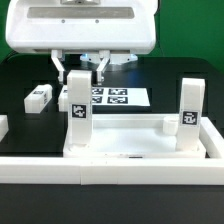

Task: Assemble desk

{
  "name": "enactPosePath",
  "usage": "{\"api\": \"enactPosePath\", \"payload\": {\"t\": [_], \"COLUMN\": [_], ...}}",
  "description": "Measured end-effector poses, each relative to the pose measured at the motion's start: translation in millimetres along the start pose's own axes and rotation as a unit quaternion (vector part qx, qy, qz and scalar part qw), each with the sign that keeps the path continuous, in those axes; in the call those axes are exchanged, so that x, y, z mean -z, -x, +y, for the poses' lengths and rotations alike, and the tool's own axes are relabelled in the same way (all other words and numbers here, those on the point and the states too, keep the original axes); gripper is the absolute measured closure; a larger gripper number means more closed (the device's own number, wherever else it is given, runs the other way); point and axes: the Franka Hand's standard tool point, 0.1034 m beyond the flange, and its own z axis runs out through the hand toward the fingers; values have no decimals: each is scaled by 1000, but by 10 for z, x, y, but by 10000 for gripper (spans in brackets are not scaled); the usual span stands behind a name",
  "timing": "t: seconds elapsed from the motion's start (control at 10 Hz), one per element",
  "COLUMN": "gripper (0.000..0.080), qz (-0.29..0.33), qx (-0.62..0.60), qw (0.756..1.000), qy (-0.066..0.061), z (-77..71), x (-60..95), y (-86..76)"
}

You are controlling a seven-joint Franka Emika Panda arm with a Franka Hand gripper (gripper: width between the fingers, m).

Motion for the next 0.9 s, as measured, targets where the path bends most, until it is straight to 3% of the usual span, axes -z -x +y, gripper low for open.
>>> {"api": "enactPosePath", "payload": {"t": [0.2, 0.4, 0.9], "gripper": [510, 200, 153], "qz": [0, 4, -2], "qx": [1, 3, 3], "qw": [1000, 1000, 1000], "qy": [0, 0, -13], "z": [1, -13, -75], "x": [5, 43, 181], "y": [-4, -42, -171]}}
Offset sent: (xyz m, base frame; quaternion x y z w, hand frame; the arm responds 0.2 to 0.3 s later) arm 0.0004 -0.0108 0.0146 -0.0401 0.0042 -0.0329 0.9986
